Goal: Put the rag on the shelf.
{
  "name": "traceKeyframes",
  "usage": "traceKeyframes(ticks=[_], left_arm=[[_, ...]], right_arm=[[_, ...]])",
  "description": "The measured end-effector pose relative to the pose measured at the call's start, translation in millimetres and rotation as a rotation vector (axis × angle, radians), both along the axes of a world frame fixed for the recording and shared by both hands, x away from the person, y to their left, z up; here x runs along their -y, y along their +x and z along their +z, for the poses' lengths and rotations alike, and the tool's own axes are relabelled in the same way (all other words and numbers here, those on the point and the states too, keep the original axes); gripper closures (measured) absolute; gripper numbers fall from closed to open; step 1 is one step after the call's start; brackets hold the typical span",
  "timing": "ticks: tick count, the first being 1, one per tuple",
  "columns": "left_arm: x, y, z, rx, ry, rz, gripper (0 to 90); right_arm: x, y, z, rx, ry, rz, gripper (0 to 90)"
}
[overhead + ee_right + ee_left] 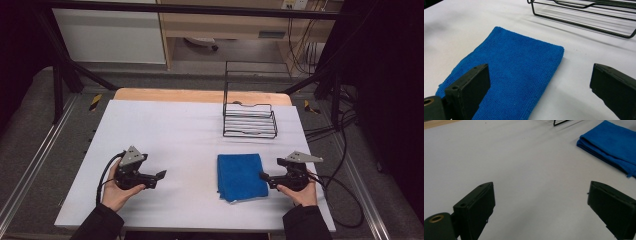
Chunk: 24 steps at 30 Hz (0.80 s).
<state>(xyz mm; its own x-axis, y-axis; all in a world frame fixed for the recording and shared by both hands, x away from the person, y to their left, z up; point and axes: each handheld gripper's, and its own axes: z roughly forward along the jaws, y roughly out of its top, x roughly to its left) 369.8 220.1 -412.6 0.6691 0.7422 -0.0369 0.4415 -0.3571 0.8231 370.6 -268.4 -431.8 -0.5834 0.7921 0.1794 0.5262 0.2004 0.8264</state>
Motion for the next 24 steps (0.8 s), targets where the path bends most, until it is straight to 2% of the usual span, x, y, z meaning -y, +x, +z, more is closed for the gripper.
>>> traceKeyframes(ticks=[10,17,24], left_arm=[[42.8,13.1,10.3,0.003,-0.019,-0.035,9.2],[75.1,20.2,10.4,-0.005,-0.004,-0.073,10.3],[102.8,29.8,6.6,-0.039,-0.004,-0.069,14.2]], right_arm=[[1.3,-3.7,-1.5,0.013,-0.001,-0.008,2.9],[0.8,-3.4,-3.0,0.011,-0.016,-0.004,2.6],[-0.4,-4.5,-3.8,0.004,-0.023,-0.002,2.6]])
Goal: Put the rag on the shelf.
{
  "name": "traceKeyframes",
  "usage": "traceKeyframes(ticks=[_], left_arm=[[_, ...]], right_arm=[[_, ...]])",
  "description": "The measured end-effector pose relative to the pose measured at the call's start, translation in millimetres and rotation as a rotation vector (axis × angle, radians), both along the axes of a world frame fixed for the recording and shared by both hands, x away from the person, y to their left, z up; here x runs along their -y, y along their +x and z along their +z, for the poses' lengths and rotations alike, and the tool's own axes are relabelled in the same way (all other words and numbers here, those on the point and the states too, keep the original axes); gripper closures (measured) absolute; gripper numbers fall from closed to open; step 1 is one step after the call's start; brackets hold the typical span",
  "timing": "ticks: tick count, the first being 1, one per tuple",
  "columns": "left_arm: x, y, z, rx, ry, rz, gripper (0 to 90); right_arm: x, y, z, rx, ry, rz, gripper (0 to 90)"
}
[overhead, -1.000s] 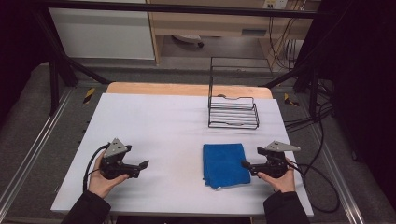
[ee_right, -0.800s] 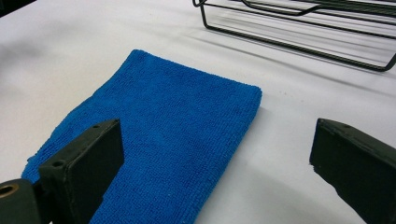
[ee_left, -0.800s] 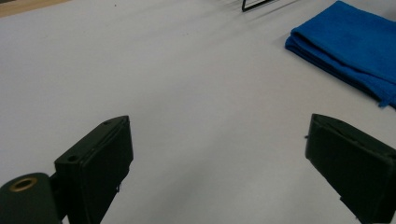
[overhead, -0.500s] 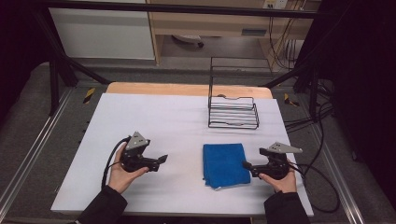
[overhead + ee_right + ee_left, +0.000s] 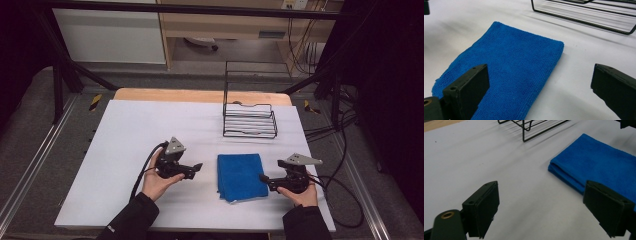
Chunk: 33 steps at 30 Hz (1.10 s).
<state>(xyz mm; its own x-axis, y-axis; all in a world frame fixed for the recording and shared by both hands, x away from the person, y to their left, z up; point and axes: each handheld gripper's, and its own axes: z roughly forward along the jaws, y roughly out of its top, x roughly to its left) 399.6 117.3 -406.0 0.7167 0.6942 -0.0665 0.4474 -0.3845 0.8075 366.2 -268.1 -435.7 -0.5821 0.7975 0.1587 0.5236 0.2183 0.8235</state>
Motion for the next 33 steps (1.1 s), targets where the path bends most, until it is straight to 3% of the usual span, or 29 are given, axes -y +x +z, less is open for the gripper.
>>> traceKeyframes(ticks=[11,15,22,33], left_arm=[[37.8,16.0,-5.2,-0.041,0.025,0.003,24.8],[50.3,22.9,-9.1,-0.073,0.033,0.009,29.0],[70.0,29.7,-17.5,-0.096,0.043,0.009,42.5],[86.5,47.6,-32.5,-0.131,0.078,0.022,59.6]], right_arm=[[-1.0,-0.5,-0.9,-0.007,-0.004,0.002,2.8],[-1.7,-0.1,-1.8,-0.007,-0.008,0.004,2.9],[-2.5,-0.2,-2.4,-0.016,-0.008,0.008,3.6],[-2.8,0.6,-2.9,-0.023,-0.012,0.015,4.6]])
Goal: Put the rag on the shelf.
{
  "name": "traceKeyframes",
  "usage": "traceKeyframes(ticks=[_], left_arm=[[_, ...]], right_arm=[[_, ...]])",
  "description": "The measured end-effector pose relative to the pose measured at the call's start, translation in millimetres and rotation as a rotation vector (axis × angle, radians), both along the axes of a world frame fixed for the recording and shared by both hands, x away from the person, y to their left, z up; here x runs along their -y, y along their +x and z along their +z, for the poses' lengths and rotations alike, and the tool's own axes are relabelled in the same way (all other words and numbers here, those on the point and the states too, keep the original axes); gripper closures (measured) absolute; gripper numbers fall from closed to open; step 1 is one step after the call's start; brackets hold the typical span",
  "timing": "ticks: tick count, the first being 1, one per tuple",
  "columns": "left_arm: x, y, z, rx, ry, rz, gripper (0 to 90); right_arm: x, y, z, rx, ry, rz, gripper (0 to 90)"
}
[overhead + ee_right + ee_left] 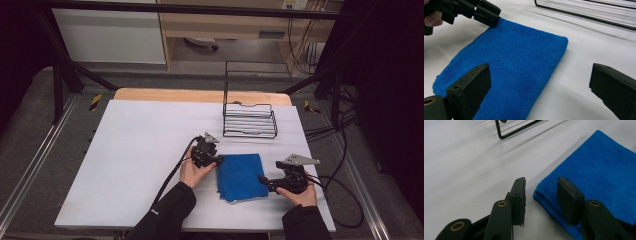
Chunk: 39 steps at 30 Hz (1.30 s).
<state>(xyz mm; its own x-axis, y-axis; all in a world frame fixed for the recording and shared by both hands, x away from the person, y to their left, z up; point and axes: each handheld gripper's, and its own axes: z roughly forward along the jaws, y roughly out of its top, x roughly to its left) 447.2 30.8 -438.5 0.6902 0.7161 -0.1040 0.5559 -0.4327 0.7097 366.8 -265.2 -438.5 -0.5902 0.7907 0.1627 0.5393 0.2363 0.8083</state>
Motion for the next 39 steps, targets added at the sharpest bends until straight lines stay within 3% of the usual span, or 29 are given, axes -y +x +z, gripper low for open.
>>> traceKeyframes(ticks=[3,12,20,25,28,30,33,39], left_arm=[[1.1,2.7,-4.6,-0.025,-0.004,-0.002,64.0],[4.8,6.1,-9.0,-0.033,-0.006,-0.027,70.3],[6.0,4.8,-10.0,-0.049,-0.021,-0.036,80.2],[7.9,3.0,-10.1,-0.036,-0.008,-0.04,82.3],[9.4,1.7,-10.3,-0.026,0.0,-0.038,82.6],[9.4,1.7,-10.5,-0.027,0.001,-0.037,82.7],[8.6,2.0,-10.7,-0.025,0.003,-0.043,82.8],[8.7,1.4,-11.2,-0.017,0.005,-0.048,82.8]], right_arm=[[0.1,0.3,0.1,-0.002,-0.003,0.003,5.2],[-0.4,2.2,0.9,-0.015,0.015,-0.01,6.6],[-3.3,8.8,3.9,-0.019,-0.005,-0.017,9.5],[-6.6,19.1,6.5,-0.016,-0.009,-0.033,12.8],[-9.8,30.7,6.7,-0.017,-0.023,-0.047,15.6],[-13.9,43.7,4.4,-0.027,-0.039,-0.047,23.1],[-18.3,56.3,0.7,-0.041,-0.064,-0.046,23.7],[-19.8,70.2,-2.1,-0.041,-0.088,-0.058,30.8]])
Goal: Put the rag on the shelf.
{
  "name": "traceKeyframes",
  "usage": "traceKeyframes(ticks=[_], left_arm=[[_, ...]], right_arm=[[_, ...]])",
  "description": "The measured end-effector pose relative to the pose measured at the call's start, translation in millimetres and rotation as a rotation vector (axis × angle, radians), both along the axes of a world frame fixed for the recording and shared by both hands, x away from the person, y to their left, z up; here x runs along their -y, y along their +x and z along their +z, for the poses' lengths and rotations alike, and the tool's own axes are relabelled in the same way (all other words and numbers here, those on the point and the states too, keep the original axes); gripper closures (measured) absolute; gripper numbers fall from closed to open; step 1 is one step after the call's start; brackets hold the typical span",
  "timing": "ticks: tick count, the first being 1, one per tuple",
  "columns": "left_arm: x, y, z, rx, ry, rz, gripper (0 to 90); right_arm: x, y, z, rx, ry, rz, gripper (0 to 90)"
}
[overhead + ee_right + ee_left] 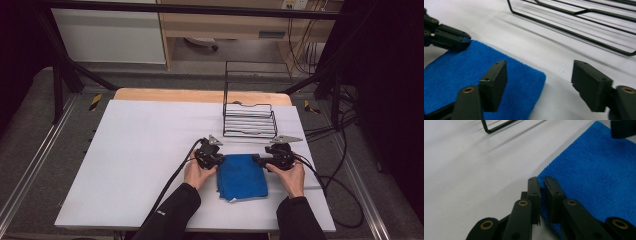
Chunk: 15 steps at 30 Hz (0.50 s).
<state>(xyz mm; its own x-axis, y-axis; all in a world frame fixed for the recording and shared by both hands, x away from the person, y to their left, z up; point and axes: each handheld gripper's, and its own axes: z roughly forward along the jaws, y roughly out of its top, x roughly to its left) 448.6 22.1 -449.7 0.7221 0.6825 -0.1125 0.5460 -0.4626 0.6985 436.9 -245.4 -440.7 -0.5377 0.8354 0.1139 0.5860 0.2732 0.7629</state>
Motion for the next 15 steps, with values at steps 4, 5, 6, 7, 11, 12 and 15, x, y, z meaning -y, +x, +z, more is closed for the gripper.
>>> traceKeyframes(ticks=[4,5,6,7,11,12,15], left_arm=[[-0.4,0.4,-0.1,0.001,-0.001,-0.005,82.8],[-0.3,0.4,-0.4,0.002,-0.004,-0.003,82.8],[-0.4,0.4,-0.5,0.003,-0.005,-0.004,82.8],[-0.4,0.4,-0.5,0.004,-0.005,-0.005,82.9],[-0.7,0.2,-0.7,0.008,-0.005,-0.009,82.8],[-0.9,0.2,-0.8,0.008,-0.006,-0.009,82.8],[-1.2,0.3,-1.0,0.007,-0.009,-0.01,82.8]], right_arm=[[0.6,4.5,-2.6,-0.003,0.021,0.012,37.7],[0.5,4.1,-3.2,-0.009,0.021,0.015,39.5],[1.1,4.2,-4.3,-0.006,0.009,0.018,42.4],[1.6,3.7,-4.8,-0.017,0.006,0.018,45.2],[3.8,1.1,-7.6,-0.033,0.026,0.009,54.9],[3.7,0.4,-7.6,-0.045,0.025,0.009,56.9],[2.6,-0.4,-8.8,-0.055,0.011,0.015,61.5]])
